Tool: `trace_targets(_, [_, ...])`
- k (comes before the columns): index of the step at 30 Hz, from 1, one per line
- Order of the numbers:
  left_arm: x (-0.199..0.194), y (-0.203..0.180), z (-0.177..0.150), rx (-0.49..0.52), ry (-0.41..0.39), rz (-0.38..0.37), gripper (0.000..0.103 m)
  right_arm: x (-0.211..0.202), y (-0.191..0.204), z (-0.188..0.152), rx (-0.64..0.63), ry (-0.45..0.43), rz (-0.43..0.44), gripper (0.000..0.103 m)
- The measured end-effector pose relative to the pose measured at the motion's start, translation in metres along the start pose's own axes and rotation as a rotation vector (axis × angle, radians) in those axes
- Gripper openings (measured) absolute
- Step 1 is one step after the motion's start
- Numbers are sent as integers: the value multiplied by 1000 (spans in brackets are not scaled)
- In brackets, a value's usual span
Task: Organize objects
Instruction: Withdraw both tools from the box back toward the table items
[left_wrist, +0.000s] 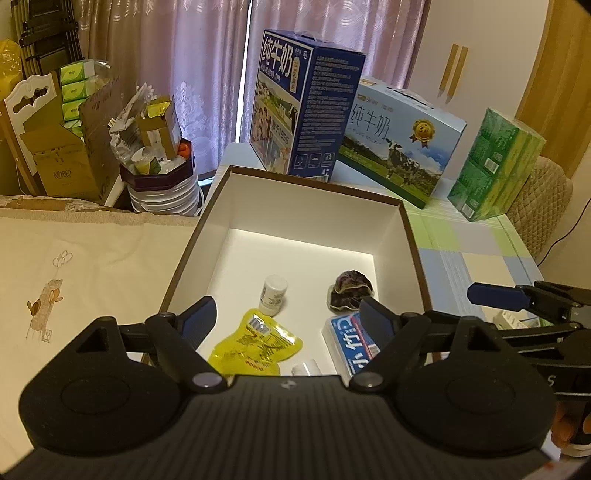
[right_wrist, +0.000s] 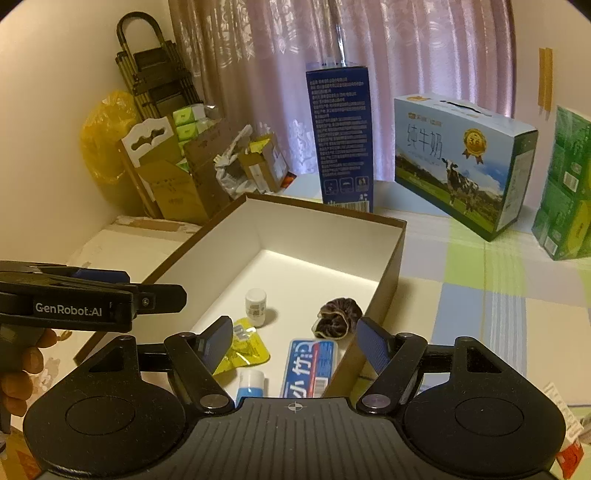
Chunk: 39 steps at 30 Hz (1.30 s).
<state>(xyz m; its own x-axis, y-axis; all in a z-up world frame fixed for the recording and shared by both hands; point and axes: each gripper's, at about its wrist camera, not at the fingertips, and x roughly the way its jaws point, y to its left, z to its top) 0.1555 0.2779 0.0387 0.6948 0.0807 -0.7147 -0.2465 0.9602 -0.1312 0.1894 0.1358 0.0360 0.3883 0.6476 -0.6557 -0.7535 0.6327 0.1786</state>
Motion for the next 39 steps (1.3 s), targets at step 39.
trace_targets(39, [-45, -130, -88, 60, 90, -98, 83, -124, -91, -107, 149, 81, -2, 71])
